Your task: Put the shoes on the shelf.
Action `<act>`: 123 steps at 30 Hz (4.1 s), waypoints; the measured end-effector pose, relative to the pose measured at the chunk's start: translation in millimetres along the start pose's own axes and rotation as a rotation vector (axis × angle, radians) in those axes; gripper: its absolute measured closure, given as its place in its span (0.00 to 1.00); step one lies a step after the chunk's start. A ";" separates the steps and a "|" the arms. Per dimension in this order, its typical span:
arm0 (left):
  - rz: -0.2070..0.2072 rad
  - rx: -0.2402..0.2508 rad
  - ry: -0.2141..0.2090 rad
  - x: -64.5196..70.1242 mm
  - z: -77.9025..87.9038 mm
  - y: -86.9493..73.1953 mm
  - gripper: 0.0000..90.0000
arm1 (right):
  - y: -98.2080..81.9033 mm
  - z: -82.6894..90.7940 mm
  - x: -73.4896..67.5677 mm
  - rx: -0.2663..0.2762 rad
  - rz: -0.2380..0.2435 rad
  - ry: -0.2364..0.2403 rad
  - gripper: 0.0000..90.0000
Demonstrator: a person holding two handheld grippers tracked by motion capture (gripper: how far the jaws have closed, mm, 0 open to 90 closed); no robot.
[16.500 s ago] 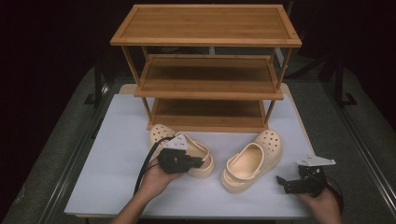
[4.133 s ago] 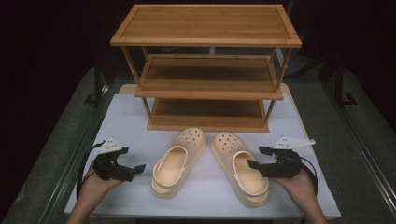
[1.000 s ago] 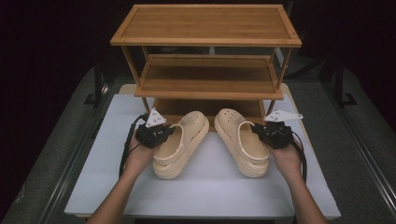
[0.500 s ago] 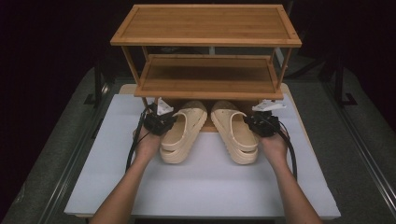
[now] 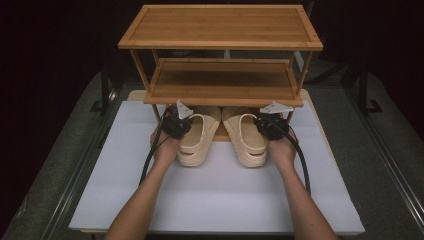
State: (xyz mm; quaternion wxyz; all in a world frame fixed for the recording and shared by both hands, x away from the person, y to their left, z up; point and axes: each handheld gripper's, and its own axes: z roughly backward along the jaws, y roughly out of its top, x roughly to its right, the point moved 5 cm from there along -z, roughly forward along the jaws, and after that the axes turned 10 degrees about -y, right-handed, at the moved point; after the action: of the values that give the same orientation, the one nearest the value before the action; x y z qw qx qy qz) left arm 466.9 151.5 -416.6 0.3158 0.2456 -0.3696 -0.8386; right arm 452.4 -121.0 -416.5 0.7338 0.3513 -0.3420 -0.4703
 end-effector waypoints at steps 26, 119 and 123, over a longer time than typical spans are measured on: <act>0.084 0.060 -0.226 5.3 30.1 2.1 0.44 | -0.4 24.1 6.3 -0.020 -0.074 0.139 0.43; 0.062 -0.065 -0.492 49.4 -0.8 -46.9 0.00 | -50.1 5.8 -50.3 -0.123 0.032 0.432 0.05; 0.062 -0.062 -0.489 42.1 -6.7 -40.3 0.00 | -43.7 -1.0 -47.2 -0.123 0.018 0.426 0.05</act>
State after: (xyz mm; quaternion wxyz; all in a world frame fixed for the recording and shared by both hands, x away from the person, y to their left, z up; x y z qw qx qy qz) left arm 428.5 139.7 -459.5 0.2499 0.0143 -0.4166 -0.8739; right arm 418.3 -90.5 -461.7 0.8138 0.3941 -0.1528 -0.3988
